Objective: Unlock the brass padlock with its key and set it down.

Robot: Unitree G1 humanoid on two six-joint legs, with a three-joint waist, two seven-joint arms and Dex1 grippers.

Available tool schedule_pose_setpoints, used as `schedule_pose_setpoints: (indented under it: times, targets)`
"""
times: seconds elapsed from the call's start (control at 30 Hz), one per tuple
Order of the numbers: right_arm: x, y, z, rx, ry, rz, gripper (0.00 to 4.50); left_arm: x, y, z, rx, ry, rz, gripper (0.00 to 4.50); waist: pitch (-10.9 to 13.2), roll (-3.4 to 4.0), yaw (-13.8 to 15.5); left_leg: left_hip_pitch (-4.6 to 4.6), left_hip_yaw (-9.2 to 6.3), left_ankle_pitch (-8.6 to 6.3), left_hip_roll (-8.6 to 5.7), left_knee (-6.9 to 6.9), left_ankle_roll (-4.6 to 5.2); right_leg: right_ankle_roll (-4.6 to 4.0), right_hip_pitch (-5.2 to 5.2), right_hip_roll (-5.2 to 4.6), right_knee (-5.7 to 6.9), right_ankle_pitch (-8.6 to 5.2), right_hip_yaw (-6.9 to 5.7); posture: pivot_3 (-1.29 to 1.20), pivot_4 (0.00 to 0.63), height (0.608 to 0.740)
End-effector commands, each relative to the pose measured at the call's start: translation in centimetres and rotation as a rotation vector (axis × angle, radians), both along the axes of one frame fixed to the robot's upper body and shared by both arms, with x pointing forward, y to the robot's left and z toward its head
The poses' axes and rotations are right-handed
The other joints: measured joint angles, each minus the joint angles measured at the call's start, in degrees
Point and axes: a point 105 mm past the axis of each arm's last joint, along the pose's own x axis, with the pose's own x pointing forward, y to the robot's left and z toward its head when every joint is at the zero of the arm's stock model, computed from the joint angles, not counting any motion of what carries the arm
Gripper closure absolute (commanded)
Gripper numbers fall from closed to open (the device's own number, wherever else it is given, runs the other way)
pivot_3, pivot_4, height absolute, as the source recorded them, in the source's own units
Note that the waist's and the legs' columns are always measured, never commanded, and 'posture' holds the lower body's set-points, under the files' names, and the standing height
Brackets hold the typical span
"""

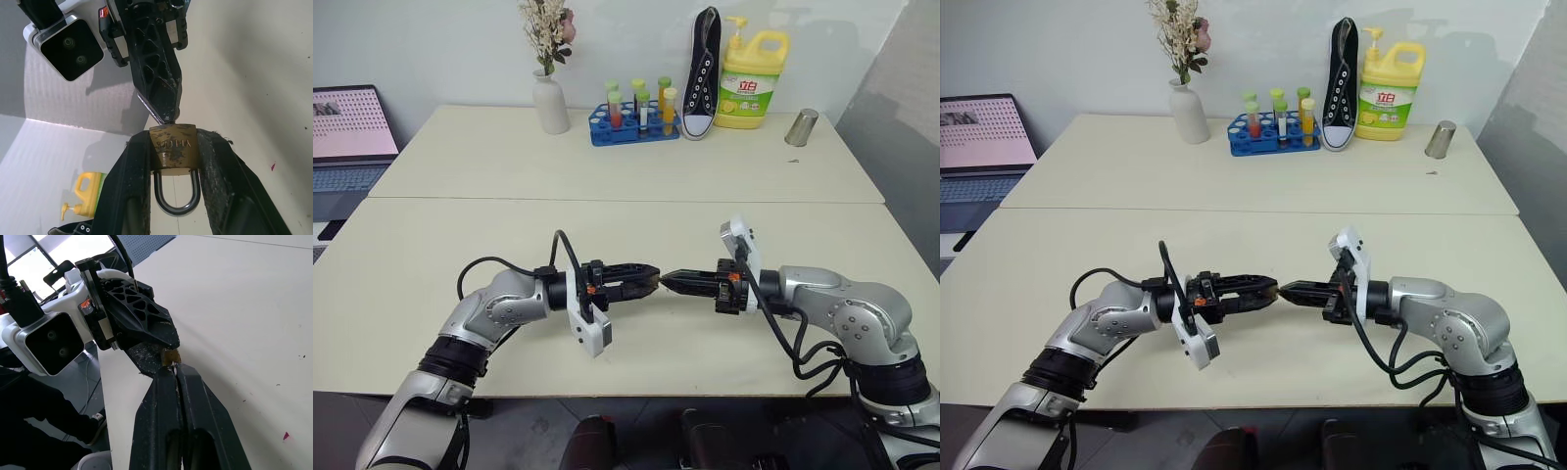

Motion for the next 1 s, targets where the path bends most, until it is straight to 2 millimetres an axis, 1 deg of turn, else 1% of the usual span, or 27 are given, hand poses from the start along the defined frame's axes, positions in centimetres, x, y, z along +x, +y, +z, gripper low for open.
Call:
schedule_pose_setpoints:
  times: [0.03,0.17,0.3,0.47,0.6,1.0]
  targets:
    - [-0.4,0.0,1.3,0.04,0.071,0.059,4.5,-0.6,-0.2,0.5,0.001,-0.04,-0.033,3.53,0.0,0.0,0.0,0.0,0.0,0.0,0.0,0.0,0.0,0.0,0.0,0.0,0.0,0.0,0.0,0.0,0.15,0.74]
    - [-0.3,-0.3,1.2,0.046,0.2,0.074,4.5,-1.0,-0.3,0.3,0.017,-0.059,-0.057,3.53,0.0,0.0,0.0,0.0,-0.01,0.0,0.01,0.0,0.0,-0.01,0.0,-0.03,0.01,0.01,0.01,0.0,0.15,0.74]
    - [0.8,-0.2,1.5,0.093,0.356,0.047,4.5,-1.2,-0.3,-0.1,0.028,-0.059,-0.06,3.53,0.0,0.01,-0.1,0.0,0.02,0.0,0.02,0.0,0.0,-0.02,0.0,-0.04,0.03,0.01,0.04,0.0,0.15,0.74]
    - [1.3,-0.2,1.4,0.09,0.436,0.039,4.5,-1.7,-0.3,-0.4,0.028,-0.065,-0.069,3.53,0.0,0.02,-0.1,-0.04,-0.01,0.0,0.02,-0.02,0.01,-0.02,-0.02,-0.06,0.03,0.01,0.01,0.0,0.15,0.74]
    - [1.6,-0.1,1.6,0.096,0.468,0.039,4.5,-1.9,-0.3,-0.5,0.024,-0.065,-0.069,3.53,0.0,0.02,-0.1,-0.05,0.0,0.0,0.0,-0.02,0.01,-0.02,-0.04,-0.08,0.02,0.02,0.0,0.0,0.15,0.74]
    - [1.2,0.2,1.7,0.088,0.482,0.067,4.5,-1.9,-0.5,-0.4,0.012,-0.069,-0.063,3.53,0.0,0.02,-0.2,-0.06,0.0,-0.01,0.01,-0.04,0.01,-0.02,-0.06,-0.08,0.02,0.01,-0.01,0.0,0.15,0.74]
